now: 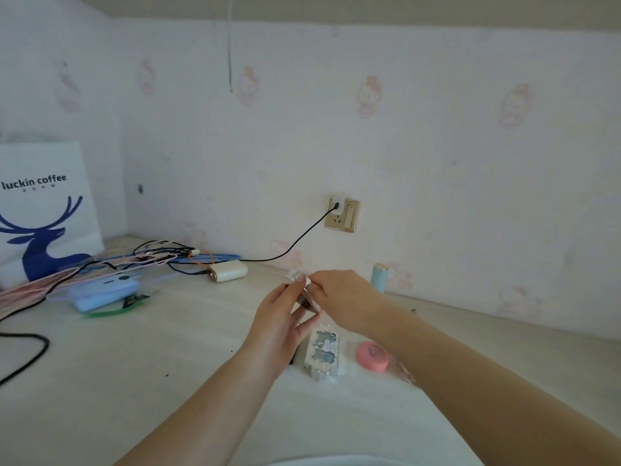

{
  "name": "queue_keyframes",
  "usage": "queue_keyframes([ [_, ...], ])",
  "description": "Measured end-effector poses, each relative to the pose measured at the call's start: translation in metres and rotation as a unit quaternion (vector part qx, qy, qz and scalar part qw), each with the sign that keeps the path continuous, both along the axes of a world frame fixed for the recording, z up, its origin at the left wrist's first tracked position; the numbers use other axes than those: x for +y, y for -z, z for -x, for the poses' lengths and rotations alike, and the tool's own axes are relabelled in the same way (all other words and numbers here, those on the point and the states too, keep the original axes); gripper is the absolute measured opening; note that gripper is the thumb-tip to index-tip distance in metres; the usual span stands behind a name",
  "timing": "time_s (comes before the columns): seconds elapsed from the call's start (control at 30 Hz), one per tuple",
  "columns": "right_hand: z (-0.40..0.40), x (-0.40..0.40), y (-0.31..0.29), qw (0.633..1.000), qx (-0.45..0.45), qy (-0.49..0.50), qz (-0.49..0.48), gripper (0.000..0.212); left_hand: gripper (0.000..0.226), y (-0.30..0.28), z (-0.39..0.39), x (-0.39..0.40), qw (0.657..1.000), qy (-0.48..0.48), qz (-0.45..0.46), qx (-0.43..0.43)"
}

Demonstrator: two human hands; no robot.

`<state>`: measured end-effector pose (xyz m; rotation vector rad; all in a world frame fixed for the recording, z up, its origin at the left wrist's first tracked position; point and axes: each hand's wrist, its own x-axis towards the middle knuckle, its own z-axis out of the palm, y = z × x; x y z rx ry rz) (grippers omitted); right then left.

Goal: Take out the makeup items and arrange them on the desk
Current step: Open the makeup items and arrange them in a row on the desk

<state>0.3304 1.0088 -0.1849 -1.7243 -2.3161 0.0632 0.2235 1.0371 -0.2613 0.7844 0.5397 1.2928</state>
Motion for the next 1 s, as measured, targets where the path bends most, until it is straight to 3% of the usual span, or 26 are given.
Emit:
queue_keyframes([
  [0.13, 0.005, 0.019, 0.004, 0.999, -0.033, 0.018, -0.01, 0.034, 0.015, 0.002, 0.002, 0.016, 1.0, 0.002, 0.014, -0.021],
  [0.4, 0.023, 0.087, 0.025, 0.995, -0.085, 0.047, -0.02, 0.022, 0.014, 0.005, 0.013, 0.074, 0.997, -0.031, 0.065, 0.006],
  [0.57, 0.019, 0.126, 0.019, 0.995, -0.069, -0.002, 0.066, 0.027, 0.009, 0.02, 0.017, 0.108, 0.997, -0.039, 0.056, 0.046],
  [0.93, 0.014, 0.184, 0.045, 0.997, -0.037, 0.044, 0.061, 0.013, 0.013, 0.036, 0.02, 0.16, 0.998, -0.007, 0.058, 0.039],
  [1.0, 0.008, 0.193, 0.042, 0.996, -0.011, 0.06, 0.067, 0.012, 0.033, 0.04, 0.025, 0.169, 0.996, 0.01, 0.084, 0.024],
])
